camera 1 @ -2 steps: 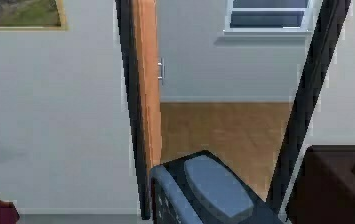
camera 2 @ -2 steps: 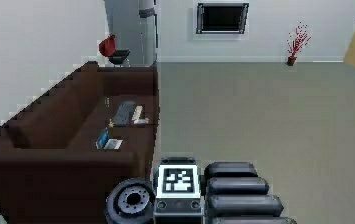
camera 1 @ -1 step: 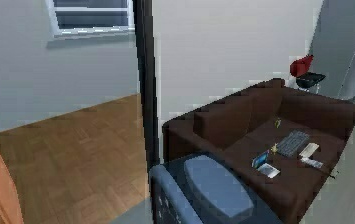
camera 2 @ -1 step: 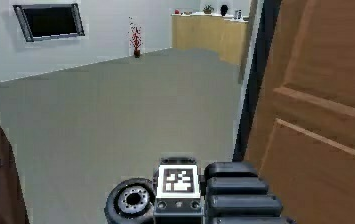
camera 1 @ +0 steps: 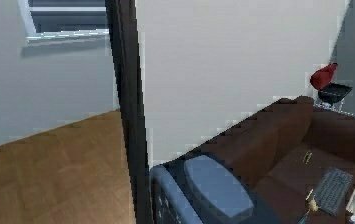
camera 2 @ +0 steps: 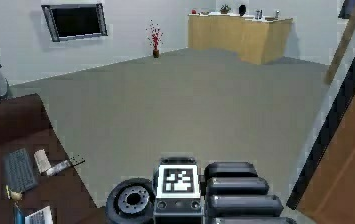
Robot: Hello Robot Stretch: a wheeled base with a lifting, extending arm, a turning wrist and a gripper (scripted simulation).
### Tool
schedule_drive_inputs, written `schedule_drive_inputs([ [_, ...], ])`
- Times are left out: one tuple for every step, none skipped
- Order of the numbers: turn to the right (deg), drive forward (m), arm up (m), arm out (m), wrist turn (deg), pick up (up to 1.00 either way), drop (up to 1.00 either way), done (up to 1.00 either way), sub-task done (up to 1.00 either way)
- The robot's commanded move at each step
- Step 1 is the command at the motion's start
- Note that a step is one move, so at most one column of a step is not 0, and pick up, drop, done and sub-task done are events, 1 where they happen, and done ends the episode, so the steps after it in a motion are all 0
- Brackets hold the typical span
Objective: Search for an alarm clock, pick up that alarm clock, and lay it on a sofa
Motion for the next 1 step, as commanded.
schedule_drive_inputs([
  [0.0, 0.3, 0.0, 0.0, 0.0, 0.0, 0.0, 0.0, 0.0],
])
